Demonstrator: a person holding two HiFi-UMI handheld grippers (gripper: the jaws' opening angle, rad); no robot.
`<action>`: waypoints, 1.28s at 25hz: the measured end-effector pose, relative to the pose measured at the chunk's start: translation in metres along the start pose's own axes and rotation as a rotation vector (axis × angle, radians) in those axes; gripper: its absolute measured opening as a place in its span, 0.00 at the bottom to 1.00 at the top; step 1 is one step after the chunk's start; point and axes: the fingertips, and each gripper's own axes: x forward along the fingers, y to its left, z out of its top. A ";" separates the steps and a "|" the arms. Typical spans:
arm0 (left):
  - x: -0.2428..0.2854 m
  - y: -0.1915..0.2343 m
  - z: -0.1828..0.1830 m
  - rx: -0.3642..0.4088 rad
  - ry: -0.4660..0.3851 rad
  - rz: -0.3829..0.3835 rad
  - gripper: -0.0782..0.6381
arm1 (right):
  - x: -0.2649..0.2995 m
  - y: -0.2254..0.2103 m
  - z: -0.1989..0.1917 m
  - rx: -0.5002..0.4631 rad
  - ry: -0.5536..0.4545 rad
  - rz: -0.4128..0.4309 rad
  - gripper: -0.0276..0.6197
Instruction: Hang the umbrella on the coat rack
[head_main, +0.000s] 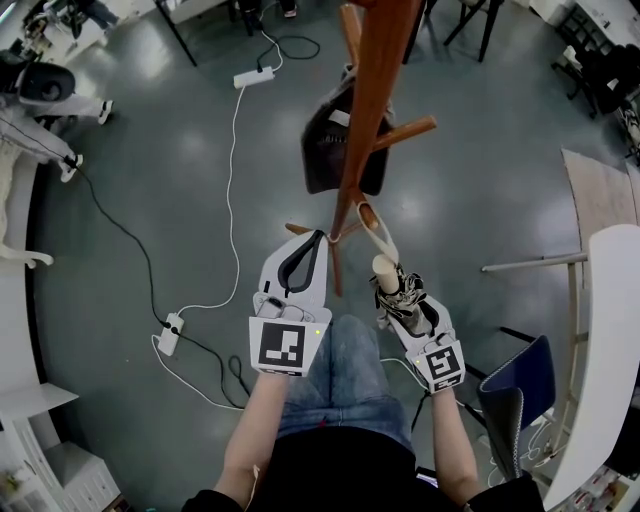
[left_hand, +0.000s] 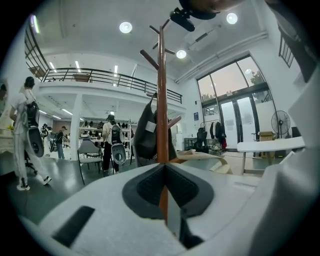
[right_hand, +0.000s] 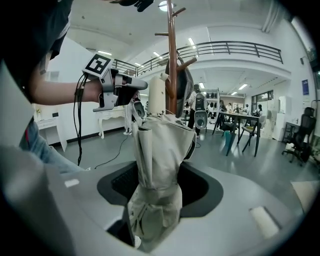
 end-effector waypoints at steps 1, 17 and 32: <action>0.000 0.001 -0.001 -0.003 0.001 0.001 0.12 | 0.002 0.000 -0.003 0.005 0.008 -0.004 0.43; 0.016 0.010 -0.076 0.032 0.009 -0.019 0.12 | 0.103 -0.009 -0.048 0.103 -0.051 0.011 0.43; 0.025 0.028 -0.184 0.010 0.065 -0.013 0.12 | 0.189 -0.005 -0.049 0.214 -0.174 -0.015 0.43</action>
